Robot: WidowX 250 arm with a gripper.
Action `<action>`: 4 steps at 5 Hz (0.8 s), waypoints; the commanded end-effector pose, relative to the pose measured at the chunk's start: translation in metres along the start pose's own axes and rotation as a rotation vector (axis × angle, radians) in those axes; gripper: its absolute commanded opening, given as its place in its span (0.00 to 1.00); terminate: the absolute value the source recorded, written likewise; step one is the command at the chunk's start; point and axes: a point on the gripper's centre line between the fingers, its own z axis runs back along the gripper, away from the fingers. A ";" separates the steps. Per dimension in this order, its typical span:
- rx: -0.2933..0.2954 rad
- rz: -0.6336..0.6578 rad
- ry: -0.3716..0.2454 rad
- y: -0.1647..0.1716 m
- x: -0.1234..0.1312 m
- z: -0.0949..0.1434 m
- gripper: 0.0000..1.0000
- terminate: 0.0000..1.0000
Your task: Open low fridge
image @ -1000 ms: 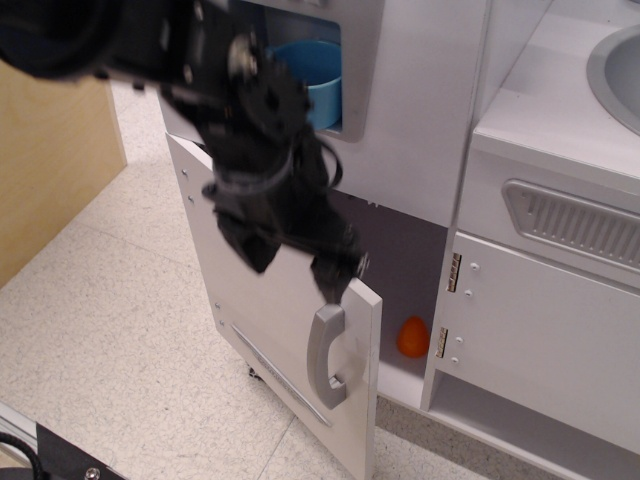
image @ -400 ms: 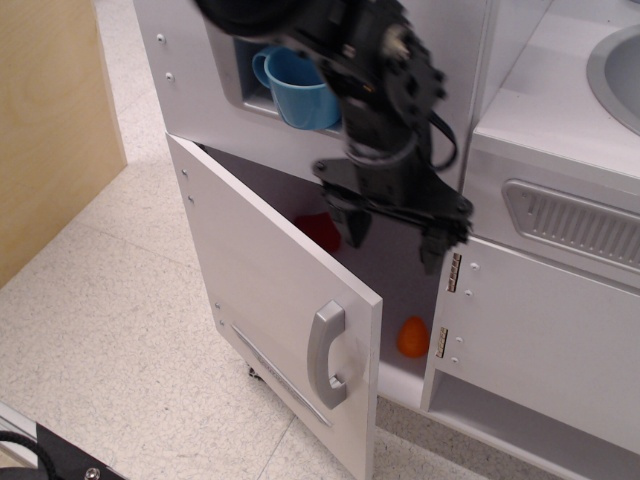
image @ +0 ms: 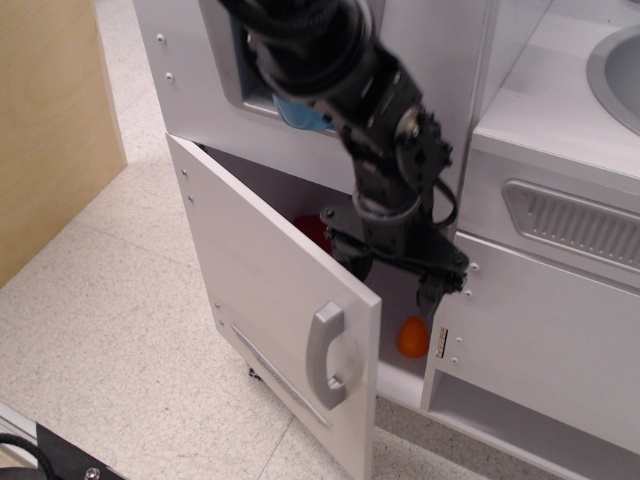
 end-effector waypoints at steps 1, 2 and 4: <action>0.049 -0.012 0.047 0.037 -0.037 -0.003 1.00 0.00; 0.057 -0.013 0.082 0.059 -0.052 -0.002 1.00 0.00; 0.115 -0.007 0.086 0.104 -0.071 -0.001 1.00 0.00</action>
